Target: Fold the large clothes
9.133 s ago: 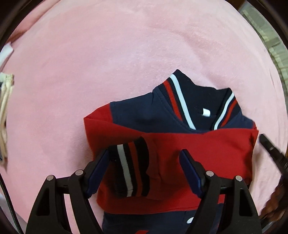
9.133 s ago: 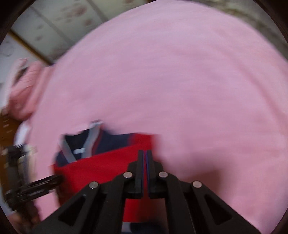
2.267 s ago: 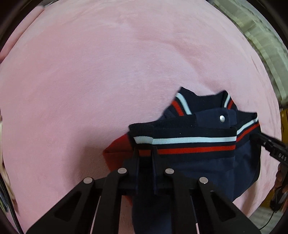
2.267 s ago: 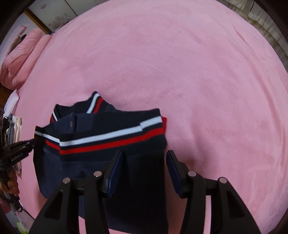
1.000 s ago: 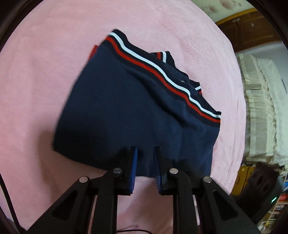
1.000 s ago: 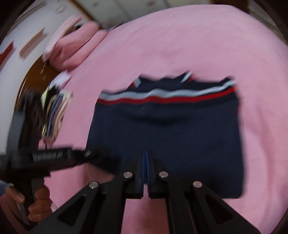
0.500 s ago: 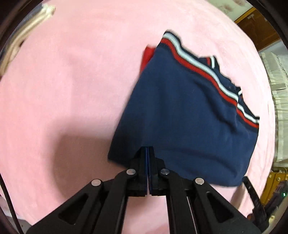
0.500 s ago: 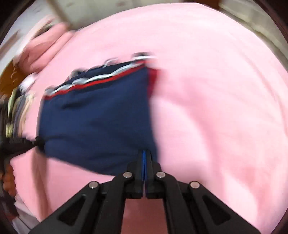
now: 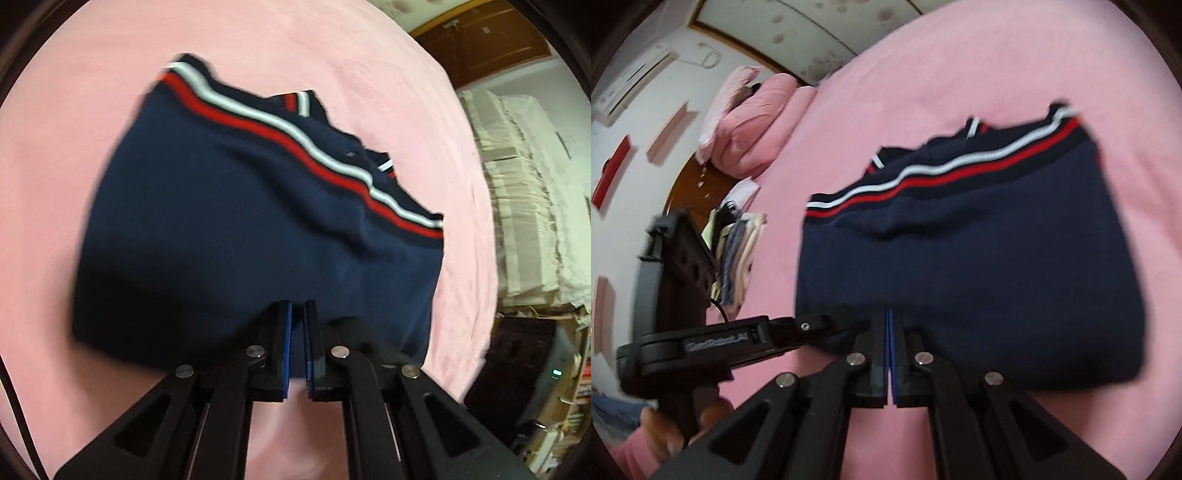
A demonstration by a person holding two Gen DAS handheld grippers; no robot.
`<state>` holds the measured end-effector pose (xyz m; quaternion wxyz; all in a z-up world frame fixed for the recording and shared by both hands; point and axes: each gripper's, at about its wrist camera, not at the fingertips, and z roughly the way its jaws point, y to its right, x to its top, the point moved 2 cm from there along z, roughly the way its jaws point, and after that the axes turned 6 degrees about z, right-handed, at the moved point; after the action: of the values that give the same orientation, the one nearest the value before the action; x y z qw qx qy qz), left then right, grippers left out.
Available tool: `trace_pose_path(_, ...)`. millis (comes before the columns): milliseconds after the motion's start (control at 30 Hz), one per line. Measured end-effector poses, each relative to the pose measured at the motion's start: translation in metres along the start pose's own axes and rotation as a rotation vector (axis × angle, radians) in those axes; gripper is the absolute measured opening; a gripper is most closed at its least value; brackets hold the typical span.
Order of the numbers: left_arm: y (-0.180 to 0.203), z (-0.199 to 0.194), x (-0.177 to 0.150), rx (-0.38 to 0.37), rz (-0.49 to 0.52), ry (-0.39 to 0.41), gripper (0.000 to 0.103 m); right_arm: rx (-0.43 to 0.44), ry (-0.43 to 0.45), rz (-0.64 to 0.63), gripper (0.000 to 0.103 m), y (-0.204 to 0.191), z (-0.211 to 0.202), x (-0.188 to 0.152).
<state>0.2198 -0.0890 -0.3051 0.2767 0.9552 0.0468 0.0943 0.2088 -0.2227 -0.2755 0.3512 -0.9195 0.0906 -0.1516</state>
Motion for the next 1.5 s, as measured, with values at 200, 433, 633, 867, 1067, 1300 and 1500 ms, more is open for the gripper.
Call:
trace_pose_path(200, 0.012, 0.023, 0.041, 0.035, 0.106, 0.036, 0.003, 0.041, 0.024, 0.095, 0.000, 0.016, 0.040, 0.036)
trace_pose_path(433, 0.003, 0.028, 0.080, 0.076, 0.098, 0.102, 0.004, 0.049, 0.062, 0.103, 0.000, 0.026, 0.061, 0.074)
trace_pose_path(633, -0.014, 0.021, 0.086, 0.087, 0.049, 0.173, 0.003, -0.015, 0.085, 0.018, 0.000, 0.034, 0.046, 0.077)
trace_pose_path(867, -0.056, -0.018, 0.080, 0.304, -0.018, 0.293, 0.003, -0.284, 0.336, 0.233, 0.000, 0.109, -0.045, 0.081)
trace_pose_path(1067, -0.036, -0.030, 0.058, 0.205, -0.047, 0.303, 0.010, -0.111, 0.466, 0.468, 0.000, 0.114, -0.086, 0.048)
trace_pose_path(1300, 0.004, 0.014, 0.015, 0.089, -0.046, 0.124, 0.012, 0.078, 0.099, 0.293, 0.000, 0.030, 0.012, 0.005)
trace_pose_path(1500, 0.007, 0.004, 0.015, 0.207, -0.016, 0.197, 0.011, -0.081, 0.159, 0.264, 0.000, 0.028, 0.011, -0.007)
